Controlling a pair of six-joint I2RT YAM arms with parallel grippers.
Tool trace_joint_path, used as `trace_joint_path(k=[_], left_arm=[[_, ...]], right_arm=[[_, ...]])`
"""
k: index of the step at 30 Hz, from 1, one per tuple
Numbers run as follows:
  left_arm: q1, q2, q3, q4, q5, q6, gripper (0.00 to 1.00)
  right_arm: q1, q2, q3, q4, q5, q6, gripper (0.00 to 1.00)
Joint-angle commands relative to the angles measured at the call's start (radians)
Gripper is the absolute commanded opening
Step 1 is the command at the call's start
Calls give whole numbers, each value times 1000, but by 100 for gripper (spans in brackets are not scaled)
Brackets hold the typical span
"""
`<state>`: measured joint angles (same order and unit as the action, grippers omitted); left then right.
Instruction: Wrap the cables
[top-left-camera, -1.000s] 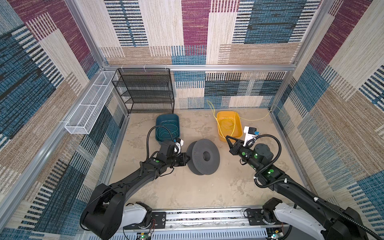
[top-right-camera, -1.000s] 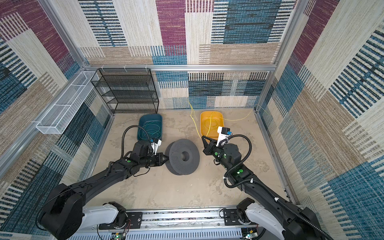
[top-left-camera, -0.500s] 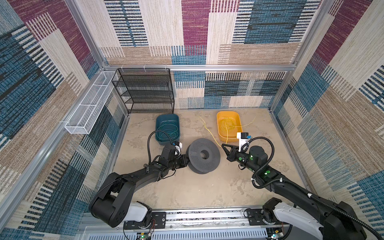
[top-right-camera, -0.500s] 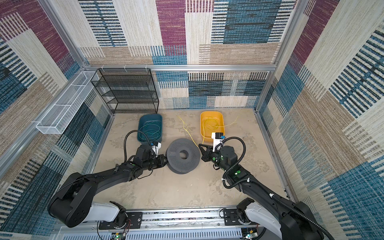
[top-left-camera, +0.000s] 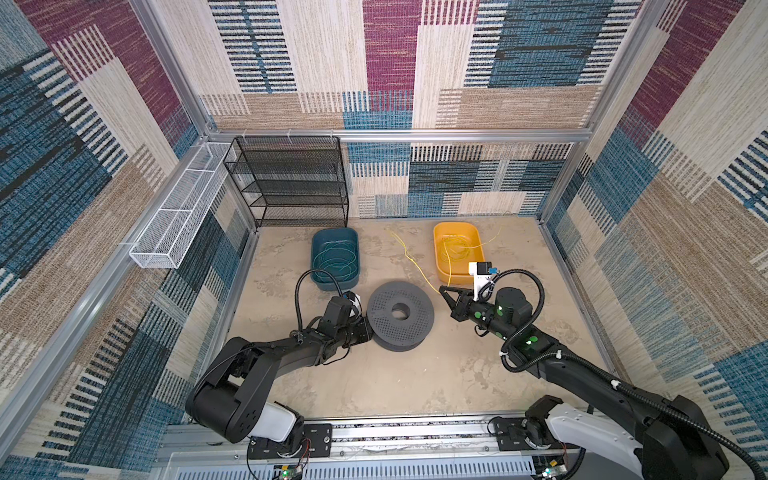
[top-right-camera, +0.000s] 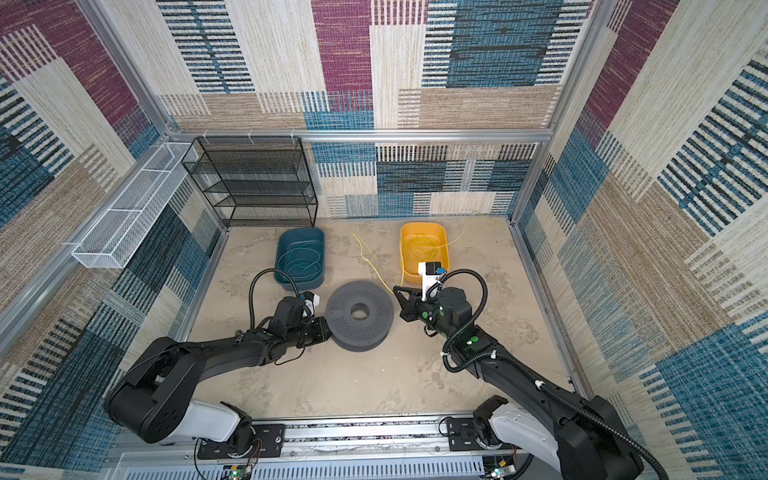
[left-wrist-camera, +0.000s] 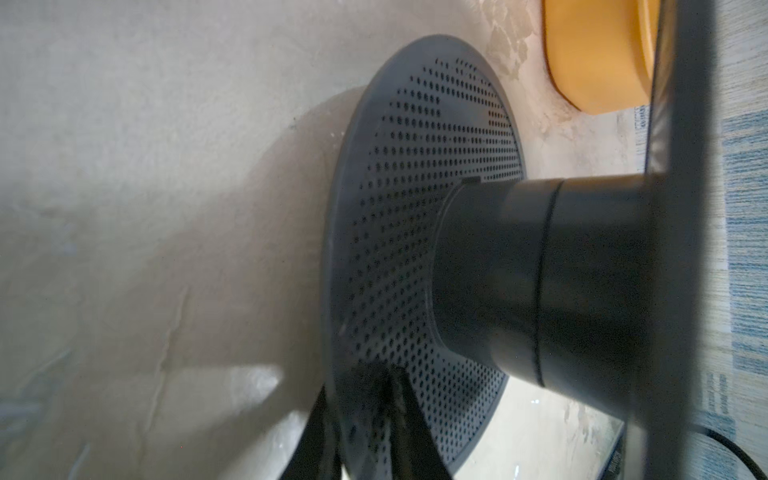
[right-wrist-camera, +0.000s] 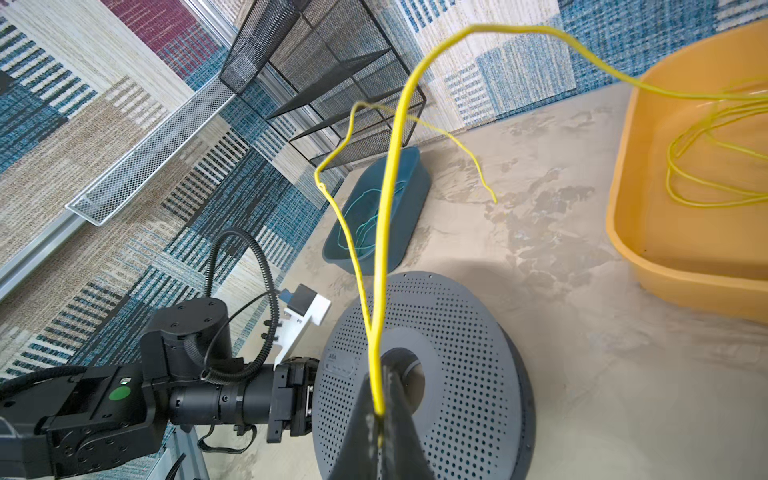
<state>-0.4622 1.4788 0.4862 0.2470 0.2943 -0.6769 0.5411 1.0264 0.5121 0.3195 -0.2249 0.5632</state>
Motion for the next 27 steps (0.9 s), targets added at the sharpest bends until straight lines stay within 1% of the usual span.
trace_joint_path(k=[1,5,6,9,13,15,17,18,21,24,26,27], left_arm=[[3,28,-17,-149,-153,58,25],[5,16,-27,-145,-176,50,36],[5,10,-30,-149,-182,50,41],[7,-8,-31,-169,-189,56,47],[10,-71,-29,-238,-233,58,49],[11,-176,-13,-345,-302,66,49],[11,-302,36,-487,-398,91,51],[11,-366,70,-551,-451,117,53],[10,-485,190,-690,-596,185,56],[5,-489,293,-688,-647,255,56],[-14,-438,379,-683,-654,335,56],[-38,-404,426,-692,-669,388,55]], right_arm=[[0,-3,20,1,-1,-28,0],[0,-8,29,-15,2,-37,0],[0,-9,32,-18,4,-37,0],[0,-11,37,-22,4,-42,0],[0,-12,47,-30,-1,-49,0],[0,-10,66,-60,-17,-73,0],[1,-7,95,-105,-42,-103,0],[0,1,114,-134,-64,-123,0],[0,36,171,-230,-119,-177,0],[0,46,186,-270,-133,-195,0],[1,53,203,-294,-142,-202,0],[0,56,213,-310,-139,-198,0]])
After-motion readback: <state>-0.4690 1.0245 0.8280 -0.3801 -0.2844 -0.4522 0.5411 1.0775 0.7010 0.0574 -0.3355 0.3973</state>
